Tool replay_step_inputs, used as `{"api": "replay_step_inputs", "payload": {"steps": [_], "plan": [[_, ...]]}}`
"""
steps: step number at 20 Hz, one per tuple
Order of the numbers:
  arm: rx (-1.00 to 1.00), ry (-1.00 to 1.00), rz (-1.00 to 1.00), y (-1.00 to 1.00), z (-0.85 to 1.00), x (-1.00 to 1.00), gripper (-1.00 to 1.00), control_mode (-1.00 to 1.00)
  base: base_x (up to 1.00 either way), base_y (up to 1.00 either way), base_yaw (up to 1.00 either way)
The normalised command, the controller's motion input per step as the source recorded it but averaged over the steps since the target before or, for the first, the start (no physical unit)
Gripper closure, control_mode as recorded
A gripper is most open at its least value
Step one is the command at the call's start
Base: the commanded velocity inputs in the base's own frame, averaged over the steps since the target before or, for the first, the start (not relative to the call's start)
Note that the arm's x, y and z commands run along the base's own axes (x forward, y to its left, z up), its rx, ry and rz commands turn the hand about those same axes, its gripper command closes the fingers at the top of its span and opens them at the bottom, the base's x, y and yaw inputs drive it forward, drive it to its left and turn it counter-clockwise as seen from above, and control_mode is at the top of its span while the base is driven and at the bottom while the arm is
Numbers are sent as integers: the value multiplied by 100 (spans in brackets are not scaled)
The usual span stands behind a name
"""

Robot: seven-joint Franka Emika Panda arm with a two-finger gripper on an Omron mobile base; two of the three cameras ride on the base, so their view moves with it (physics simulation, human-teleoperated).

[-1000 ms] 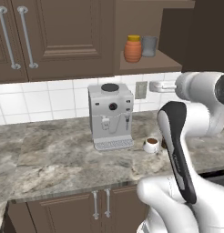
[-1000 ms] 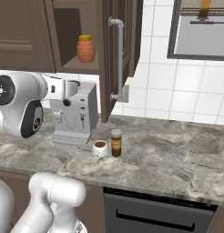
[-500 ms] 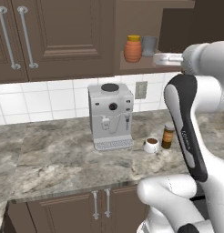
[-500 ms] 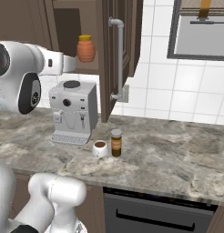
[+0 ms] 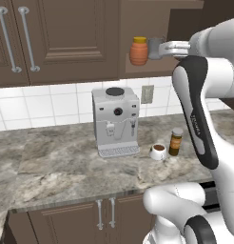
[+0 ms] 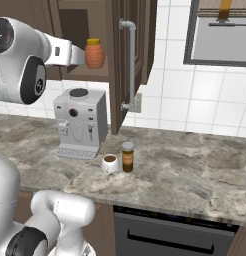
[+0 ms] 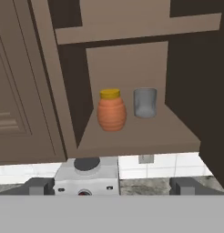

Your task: Pick the cinnamon and honey bottle from the cabinet and place them next to the mug.

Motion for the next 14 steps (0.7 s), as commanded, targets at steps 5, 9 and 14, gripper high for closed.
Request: {"api": "replay_step_inputs", "payload": {"steps": [5, 9, 14], "plan": [[0, 14, 9, 0, 0, 12, -100, -100, 0, 0, 0], [0, 26, 3, 0, 0, 32, -100, -100, 0, 0, 0], [0, 11, 0, -10, -3, 46, -100, -100, 0, 0, 0]]}}
